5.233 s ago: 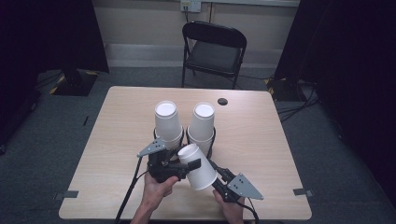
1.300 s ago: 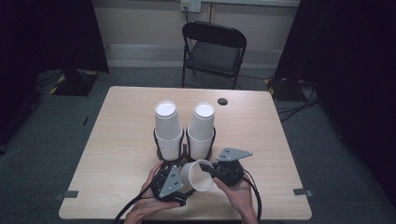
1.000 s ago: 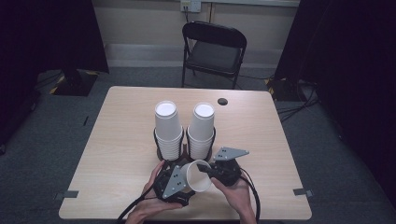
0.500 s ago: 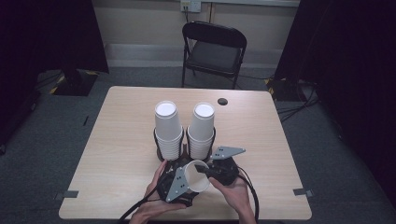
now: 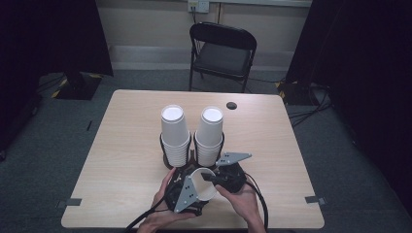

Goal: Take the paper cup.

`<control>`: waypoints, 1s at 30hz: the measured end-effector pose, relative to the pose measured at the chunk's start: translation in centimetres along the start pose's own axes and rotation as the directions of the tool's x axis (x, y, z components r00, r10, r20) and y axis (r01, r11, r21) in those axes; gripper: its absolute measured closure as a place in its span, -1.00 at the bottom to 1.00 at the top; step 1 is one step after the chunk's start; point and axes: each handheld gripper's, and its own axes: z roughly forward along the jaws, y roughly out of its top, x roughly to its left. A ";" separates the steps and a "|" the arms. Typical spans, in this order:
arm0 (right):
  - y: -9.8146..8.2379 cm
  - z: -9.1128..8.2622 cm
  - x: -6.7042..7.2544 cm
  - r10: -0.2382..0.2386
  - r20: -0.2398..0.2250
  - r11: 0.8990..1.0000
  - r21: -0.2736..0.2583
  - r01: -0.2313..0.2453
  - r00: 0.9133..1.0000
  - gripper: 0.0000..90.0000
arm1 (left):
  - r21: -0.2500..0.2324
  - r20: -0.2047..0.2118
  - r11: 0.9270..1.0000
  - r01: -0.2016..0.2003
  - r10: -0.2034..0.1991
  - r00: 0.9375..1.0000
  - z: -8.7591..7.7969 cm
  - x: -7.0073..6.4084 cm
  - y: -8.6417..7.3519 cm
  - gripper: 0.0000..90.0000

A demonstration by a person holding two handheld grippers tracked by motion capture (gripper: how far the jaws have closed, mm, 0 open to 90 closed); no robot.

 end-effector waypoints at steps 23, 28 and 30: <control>-0.5 -0.8 -0.2 0.027 0.006 0.986 -0.164 -0.025 1.000 0.69 | -0.020 -0.039 0.993 0.114 -0.115 0.993 -0.2 0.9 -0.6 -0.72; -0.7 -1.0 0.0 0.019 0.001 0.979 -0.205 -0.019 1.000 0.58 | -0.040 -0.039 0.984 0.172 -0.174 0.984 -0.5 1.3 -0.9 -0.72; -0.8 -1.2 0.0 0.025 0.004 0.972 -0.235 -0.023 1.000 0.53 | -0.036 -0.048 0.982 0.184 -0.186 0.981 -0.6 1.4 -1.1 -0.72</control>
